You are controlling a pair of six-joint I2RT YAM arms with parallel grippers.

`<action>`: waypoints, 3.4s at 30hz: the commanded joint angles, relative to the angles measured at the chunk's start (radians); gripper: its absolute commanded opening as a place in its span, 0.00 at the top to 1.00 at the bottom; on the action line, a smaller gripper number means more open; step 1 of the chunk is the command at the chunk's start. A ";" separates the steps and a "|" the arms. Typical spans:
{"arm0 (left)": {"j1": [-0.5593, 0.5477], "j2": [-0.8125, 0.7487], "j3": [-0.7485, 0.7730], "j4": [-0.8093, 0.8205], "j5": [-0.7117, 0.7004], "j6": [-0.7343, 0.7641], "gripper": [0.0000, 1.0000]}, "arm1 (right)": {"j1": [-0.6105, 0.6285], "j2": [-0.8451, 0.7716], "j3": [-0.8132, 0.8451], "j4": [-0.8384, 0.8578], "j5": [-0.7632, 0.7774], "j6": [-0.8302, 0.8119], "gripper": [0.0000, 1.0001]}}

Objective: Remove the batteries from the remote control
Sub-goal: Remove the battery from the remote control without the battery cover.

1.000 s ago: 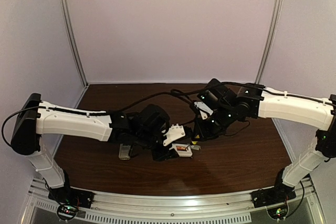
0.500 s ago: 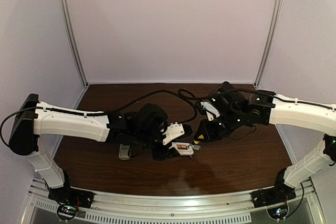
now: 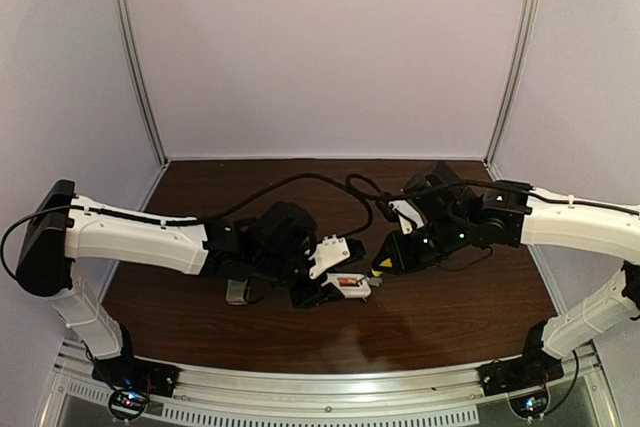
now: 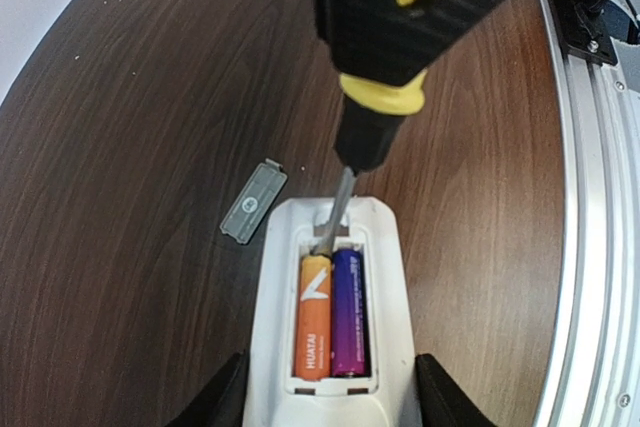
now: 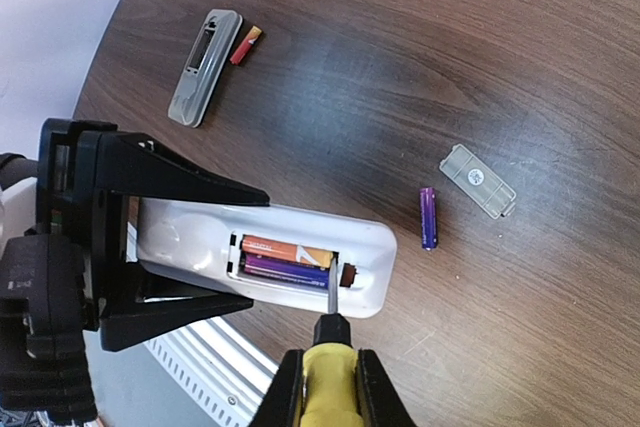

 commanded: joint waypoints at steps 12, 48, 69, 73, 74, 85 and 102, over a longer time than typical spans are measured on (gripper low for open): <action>0.002 -0.047 -0.078 0.326 0.064 -0.027 1.00 | 0.020 -0.102 -0.075 0.304 -0.223 -0.004 1.00; 0.010 -0.034 -0.274 0.457 0.103 -0.044 1.00 | 0.005 -0.121 -0.160 0.465 -0.295 0.028 1.00; 0.020 0.171 -0.231 0.489 0.142 -0.031 1.00 | -0.025 0.006 -0.257 0.607 -0.333 0.023 1.00; 0.026 0.188 -0.219 0.471 0.143 -0.015 1.00 | -0.029 0.013 -0.250 0.608 -0.335 0.012 1.00; 0.026 0.194 -0.217 0.465 0.145 -0.009 1.00 | -0.031 0.013 -0.250 0.607 -0.336 0.010 1.00; 0.030 0.241 -0.185 0.340 0.169 0.058 1.00 | -0.043 -0.008 -0.230 0.577 -0.337 -0.009 1.00; 0.030 0.283 -0.174 0.286 0.162 0.067 1.00 | -0.043 -0.083 -0.169 0.478 -0.281 -0.025 1.00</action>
